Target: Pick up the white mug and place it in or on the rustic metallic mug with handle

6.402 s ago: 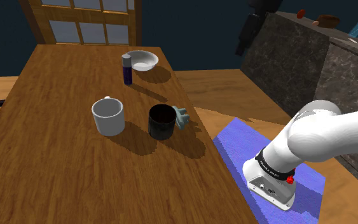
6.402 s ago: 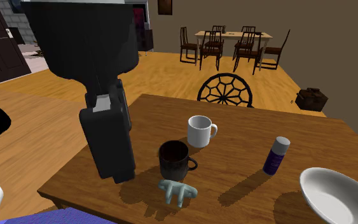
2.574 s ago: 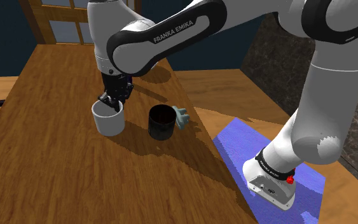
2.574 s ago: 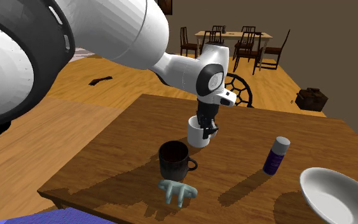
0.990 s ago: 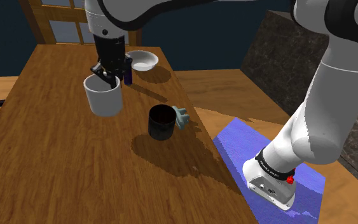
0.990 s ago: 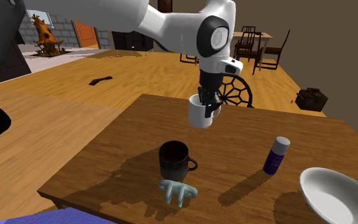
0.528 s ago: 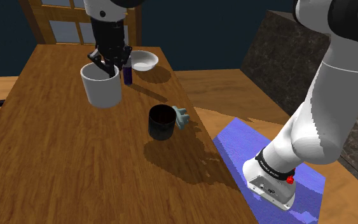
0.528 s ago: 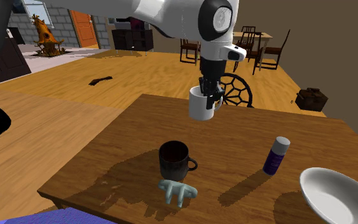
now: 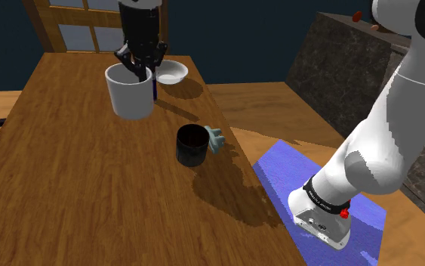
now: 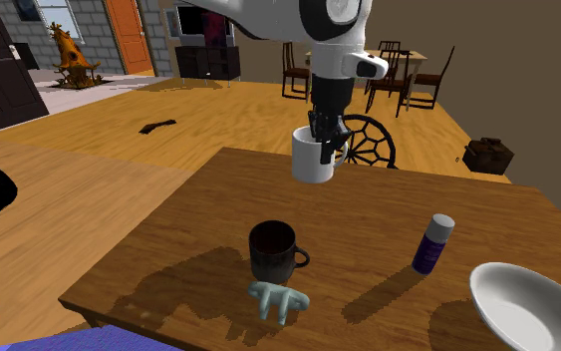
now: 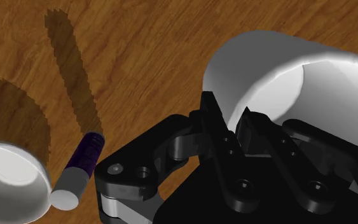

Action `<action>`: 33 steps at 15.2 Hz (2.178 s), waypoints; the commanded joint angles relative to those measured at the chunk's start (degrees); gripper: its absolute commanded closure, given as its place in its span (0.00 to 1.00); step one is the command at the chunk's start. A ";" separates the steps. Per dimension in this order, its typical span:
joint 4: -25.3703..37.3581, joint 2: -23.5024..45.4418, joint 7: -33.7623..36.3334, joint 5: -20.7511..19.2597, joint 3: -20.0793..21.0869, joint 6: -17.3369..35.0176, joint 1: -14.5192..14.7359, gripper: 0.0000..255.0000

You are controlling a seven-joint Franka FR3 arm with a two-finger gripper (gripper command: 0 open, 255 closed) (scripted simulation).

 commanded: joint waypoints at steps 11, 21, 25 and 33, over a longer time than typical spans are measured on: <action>-26.12 -27.27 -15.25 10.77 -6.74 0.84 -5.65 1.00; -33.01 -26.36 -15.24 10.89 -6.16 8.61 -5.37 1.00; -35.45 -25.62 -15.16 10.85 -5.85 11.76 -5.33 1.00; -37.47 -24.76 -15.03 10.75 -5.57 14.61 -5.30 1.00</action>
